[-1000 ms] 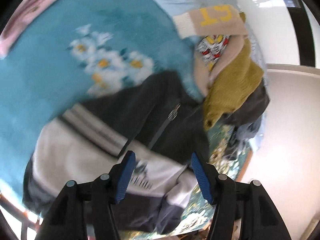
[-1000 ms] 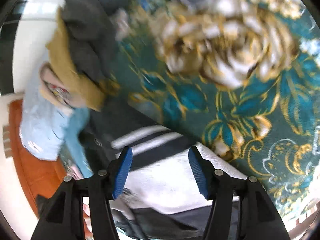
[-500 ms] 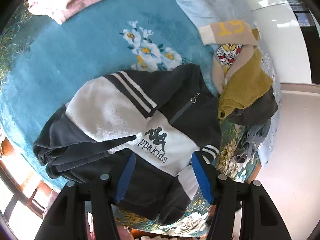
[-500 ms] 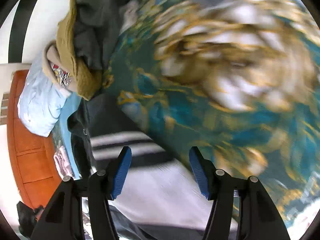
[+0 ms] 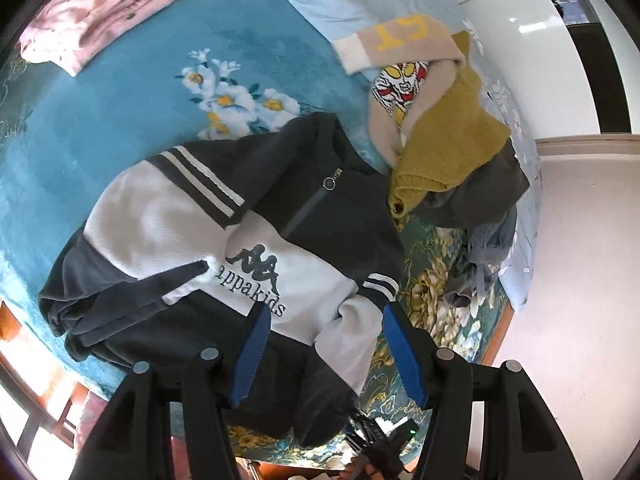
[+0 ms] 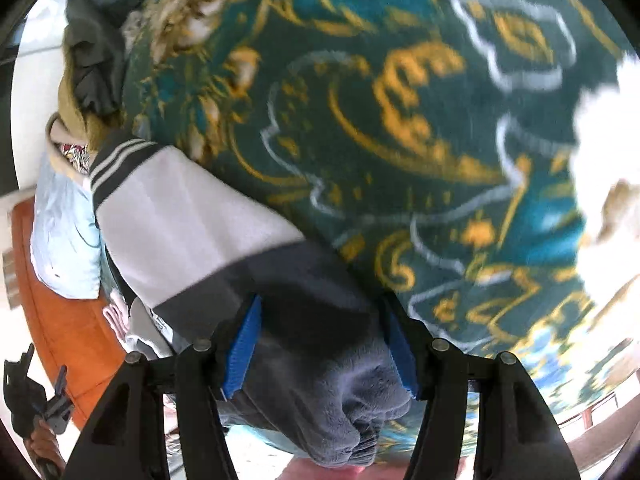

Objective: Fold clothes

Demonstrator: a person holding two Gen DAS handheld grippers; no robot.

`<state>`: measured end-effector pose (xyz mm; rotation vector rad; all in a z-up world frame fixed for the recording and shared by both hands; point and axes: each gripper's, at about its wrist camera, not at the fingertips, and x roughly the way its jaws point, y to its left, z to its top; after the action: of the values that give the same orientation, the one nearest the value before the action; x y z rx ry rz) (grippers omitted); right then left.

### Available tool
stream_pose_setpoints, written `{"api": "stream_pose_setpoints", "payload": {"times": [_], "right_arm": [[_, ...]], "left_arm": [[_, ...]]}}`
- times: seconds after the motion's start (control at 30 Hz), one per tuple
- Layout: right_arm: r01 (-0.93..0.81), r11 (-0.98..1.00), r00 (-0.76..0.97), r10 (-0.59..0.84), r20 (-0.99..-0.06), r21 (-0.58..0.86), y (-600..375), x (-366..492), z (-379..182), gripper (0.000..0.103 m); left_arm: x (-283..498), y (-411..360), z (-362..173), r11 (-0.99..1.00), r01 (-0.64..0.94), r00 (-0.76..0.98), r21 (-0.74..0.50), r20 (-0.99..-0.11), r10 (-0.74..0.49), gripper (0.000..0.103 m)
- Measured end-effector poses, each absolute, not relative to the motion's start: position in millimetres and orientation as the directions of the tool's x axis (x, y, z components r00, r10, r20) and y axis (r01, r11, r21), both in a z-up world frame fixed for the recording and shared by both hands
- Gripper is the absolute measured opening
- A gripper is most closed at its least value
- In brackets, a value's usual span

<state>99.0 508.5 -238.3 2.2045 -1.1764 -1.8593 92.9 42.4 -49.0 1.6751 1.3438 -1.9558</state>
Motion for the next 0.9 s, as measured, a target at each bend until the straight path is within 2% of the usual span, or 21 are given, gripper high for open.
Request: {"api": "stream_pose_setpoints", "payload": {"times": [0.03, 0.07, 0.1, 0.13, 0.17, 0.33, 0.53, 0.77, 0.83, 0.9], "right_arm": [[-0.514, -0.722, 0.005, -0.544, -0.839, 0.464, 506, 98, -238, 0.064], [-0.513, -0.729, 0.014, -0.535, -0.845, 0.453, 503, 95, -237, 0.06], [-0.516, -0.735, 0.026, -0.527, -0.85, 0.44, 501, 93, -237, 0.052], [-0.517, -0.738, 0.033, -0.524, -0.851, 0.434, 500, 91, -236, 0.018], [-0.517, -0.738, 0.038, -0.525, -0.85, 0.433, 499, 88, -234, 0.01], [-0.414, -0.819, 0.044, -0.455, -0.889, 0.398, 499, 63, -200, 0.009], [-0.284, -0.943, -0.086, -0.154, -0.984, 0.172, 559, -7, -135, 0.01], [-0.215, -0.975, -0.071, -0.038, -0.997, 0.052, 579, -54, -123, 0.01], [-0.221, -0.975, -0.074, -0.011, -0.997, 0.028, 578, -57, -123, 0.014], [-0.236, -0.972, -0.107, 0.007, -0.994, 0.018, 580, -57, -113, 0.025]], "left_arm": [[94, 43, -47, -0.55, 0.685, -0.316, -0.477, -0.875, 0.366, 0.063], [95, 43, -45, -0.551, 0.687, -0.316, -0.474, -0.877, 0.361, 0.063], [97, 42, -44, -0.546, 0.69, -0.319, -0.475, -0.877, 0.359, 0.063], [98, 42, -42, -0.541, 0.693, -0.321, -0.476, -0.876, 0.359, 0.063], [100, 41, -40, -0.536, 0.696, -0.324, -0.477, -0.875, 0.358, 0.063], [105, 36, -30, -0.521, 0.702, -0.345, -0.485, -0.872, 0.348, 0.063], [119, 20, -20, -0.51, 0.711, -0.369, -0.484, -0.874, 0.315, 0.063], [151, -16, -27, -0.465, 0.762, -0.366, -0.449, -0.893, 0.262, 0.063], [163, -30, -32, -0.445, 0.78, -0.364, -0.439, -0.898, 0.248, 0.063], [174, -41, -38, -0.431, 0.795, -0.36, -0.428, -0.903, 0.233, 0.063]]}}
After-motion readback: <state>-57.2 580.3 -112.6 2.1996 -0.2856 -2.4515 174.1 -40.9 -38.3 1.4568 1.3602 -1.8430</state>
